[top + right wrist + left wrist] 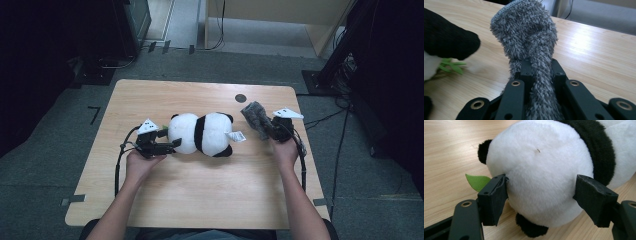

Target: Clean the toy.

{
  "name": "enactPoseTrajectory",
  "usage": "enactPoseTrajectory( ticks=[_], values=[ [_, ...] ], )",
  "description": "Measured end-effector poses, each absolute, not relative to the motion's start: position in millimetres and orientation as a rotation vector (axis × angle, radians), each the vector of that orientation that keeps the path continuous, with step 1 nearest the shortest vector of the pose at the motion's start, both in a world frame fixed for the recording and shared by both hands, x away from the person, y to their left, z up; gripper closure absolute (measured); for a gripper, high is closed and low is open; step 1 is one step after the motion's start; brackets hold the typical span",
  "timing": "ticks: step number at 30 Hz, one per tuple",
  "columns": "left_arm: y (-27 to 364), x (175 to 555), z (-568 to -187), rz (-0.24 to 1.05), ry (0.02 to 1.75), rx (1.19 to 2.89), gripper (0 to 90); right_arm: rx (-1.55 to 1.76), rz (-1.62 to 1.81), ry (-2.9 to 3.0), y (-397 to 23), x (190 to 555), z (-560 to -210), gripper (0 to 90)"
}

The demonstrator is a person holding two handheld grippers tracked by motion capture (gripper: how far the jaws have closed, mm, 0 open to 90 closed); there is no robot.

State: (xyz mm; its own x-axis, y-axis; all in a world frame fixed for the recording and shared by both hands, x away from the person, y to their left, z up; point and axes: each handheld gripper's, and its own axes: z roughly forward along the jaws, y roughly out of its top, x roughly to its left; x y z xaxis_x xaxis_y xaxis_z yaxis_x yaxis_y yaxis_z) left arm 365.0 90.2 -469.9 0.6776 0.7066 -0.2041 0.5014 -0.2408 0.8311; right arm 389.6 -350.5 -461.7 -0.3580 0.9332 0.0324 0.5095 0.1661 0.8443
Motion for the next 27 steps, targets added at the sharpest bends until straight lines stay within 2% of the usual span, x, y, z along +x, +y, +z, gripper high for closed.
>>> enactPoseTrajectory(
  ticks=[7, 14, 20, 27],
  values=[
    [85.0, 365.1, -459.1, 0.365, 0.902, 1.9, 18.7, 1.294, 1.077, 2.032, -335.0, 393.0, -443.5, 78.6],
    [86.7, 381.6, -468.2, 0.227, 0.952, 1.888, 17.1, 1.25, 1.099, 2.08, -318.8, 399.6, -412.6, 78.5],
    [89.2, 386.6, -475.5, 0.22, 0.92, 1.897, 17.3, 1.197, 1.147, 2.114, -296.9, 407.6, -385.9, 78.4],
    [92.4, 387.3, -477.8, 0.18, 0.919, 1.891, 29.1, 1.123, 1.165, 2.181, -264.1, 419.1, -359.7, 78.3]
  ],
)
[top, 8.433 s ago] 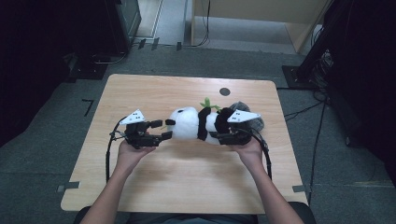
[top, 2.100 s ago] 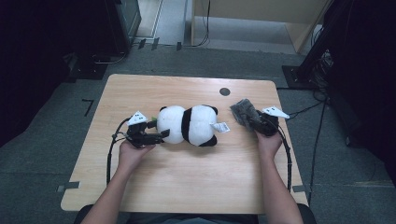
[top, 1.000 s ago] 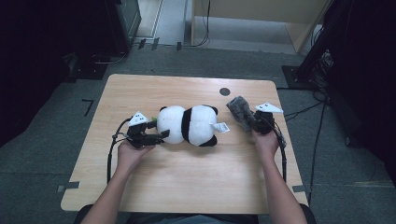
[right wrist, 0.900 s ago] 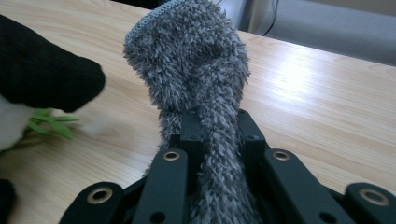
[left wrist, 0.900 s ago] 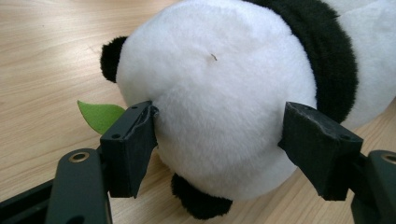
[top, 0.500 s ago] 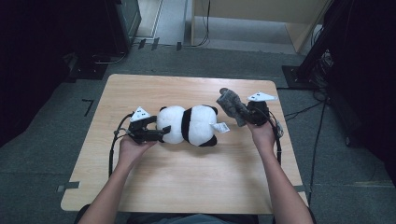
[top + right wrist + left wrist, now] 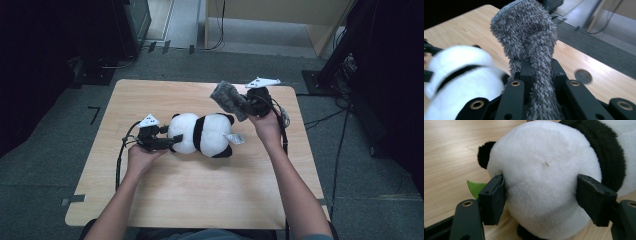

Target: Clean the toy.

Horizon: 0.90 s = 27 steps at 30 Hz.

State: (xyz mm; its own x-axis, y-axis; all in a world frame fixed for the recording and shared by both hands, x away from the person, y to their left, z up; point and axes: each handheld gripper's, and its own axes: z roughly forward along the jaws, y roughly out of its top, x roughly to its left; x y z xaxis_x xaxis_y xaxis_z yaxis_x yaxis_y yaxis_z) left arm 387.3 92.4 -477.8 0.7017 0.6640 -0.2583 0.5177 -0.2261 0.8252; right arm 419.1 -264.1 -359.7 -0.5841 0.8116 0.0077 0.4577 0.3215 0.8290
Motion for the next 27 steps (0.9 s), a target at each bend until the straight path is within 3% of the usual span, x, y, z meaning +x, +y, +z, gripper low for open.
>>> enactPoseTrajectory(
  ticks=[12, 27],
  values=[
    [89.1, 378.6, -474.9, 0.21, 0.946, 1.884, 40.9, 1.01, 1.2, 2.282, -198.2, 434.0, -351.8, 78.0],
    [87.1, 375.3, -473.9, 0.223, 0.958, 1.886, 37.0, 0.952, 1.128, 2.42, -141.7, 444.9, -381.5, 77.8]
  ],
)
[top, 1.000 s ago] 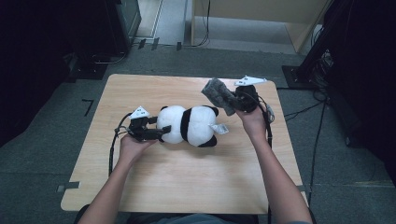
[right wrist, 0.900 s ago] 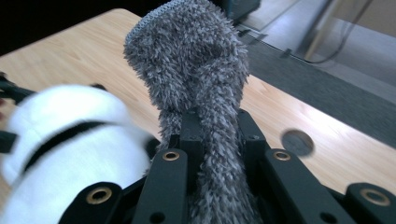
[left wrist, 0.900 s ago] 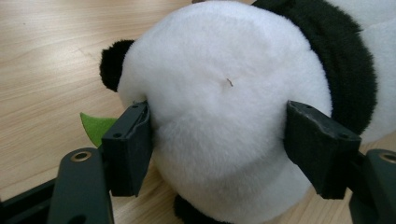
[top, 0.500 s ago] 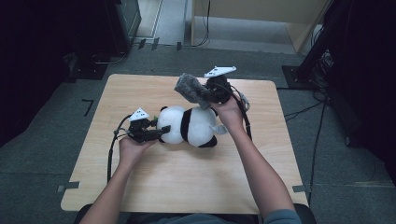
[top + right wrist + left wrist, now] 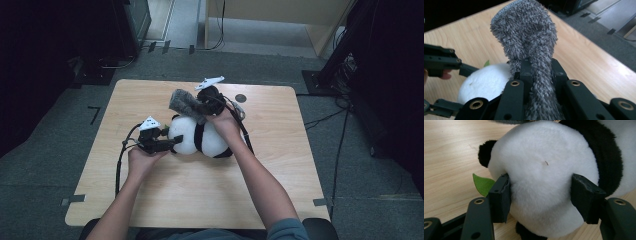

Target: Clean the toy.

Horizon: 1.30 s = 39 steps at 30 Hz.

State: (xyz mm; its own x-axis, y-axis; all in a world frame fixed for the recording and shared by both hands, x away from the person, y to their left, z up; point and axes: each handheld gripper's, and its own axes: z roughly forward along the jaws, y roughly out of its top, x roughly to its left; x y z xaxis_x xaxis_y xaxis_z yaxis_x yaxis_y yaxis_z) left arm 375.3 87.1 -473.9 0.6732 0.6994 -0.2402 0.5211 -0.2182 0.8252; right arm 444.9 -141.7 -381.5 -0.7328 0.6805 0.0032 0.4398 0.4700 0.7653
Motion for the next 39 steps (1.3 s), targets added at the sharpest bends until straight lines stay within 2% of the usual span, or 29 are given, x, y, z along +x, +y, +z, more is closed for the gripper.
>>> enactPoseTrajectory(
  ticks=[9, 29, 39],
  values=[
    [85.2, 375.1, -473.2, 0.227, 0.979, 1.887, 37.4, 1.002, 1.053, 2.468, -153.4, 451.8, -390.1, 77.4],
    [87.7, 376.4, -476.3, 0.213, 0.962, 1.876, 36.5, 1.19, 1.01, 2.359, -256.4, 448.2, -392.6, 77.3],
    [87.9, 375.9, -476.4, 0.217, 0.959, 1.875, 35.2, 1.221, 1.016, 2.326, -274.4, 442.1, -396.4, 77.4]
  ],
)
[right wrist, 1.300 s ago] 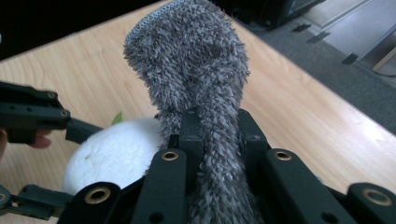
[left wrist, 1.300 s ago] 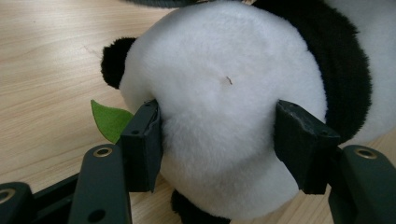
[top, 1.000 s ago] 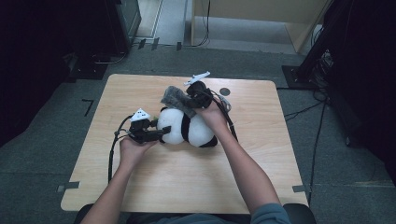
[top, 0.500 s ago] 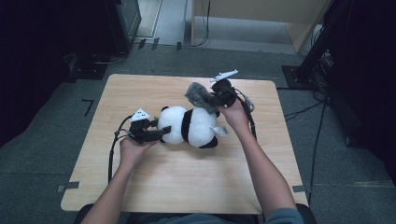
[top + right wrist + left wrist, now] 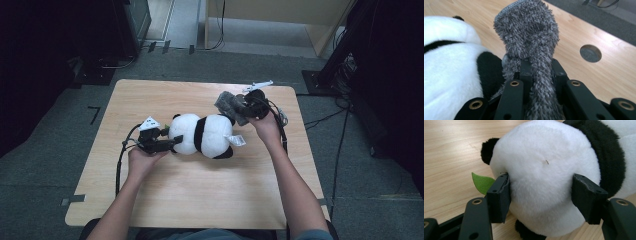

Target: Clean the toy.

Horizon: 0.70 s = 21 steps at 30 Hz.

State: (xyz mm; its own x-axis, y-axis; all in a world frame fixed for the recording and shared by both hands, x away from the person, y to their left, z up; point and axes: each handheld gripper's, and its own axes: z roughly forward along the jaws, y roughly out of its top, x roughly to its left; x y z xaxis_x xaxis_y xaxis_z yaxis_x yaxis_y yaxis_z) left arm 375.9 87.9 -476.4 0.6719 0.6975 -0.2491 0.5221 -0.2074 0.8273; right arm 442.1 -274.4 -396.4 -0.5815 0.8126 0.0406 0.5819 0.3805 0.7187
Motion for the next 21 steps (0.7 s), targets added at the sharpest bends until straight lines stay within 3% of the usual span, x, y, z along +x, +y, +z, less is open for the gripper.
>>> enactPoseTrajectory(
  ticks=[7, 21],
  values=[
    [87.6, 375.3, -475.8, 0.222, 0.96, 1.875, 34.8, 1.176, 1.091, 2.302, -256.3, 444.4, -373.9, 77.4],
    [86.4, 373.6, -473.0, 0.225, 0.963, 1.882, 34.6, 1.001, 1.158, 2.401, -162.8, 451.5, -355.0, 77.4]
  ],
)
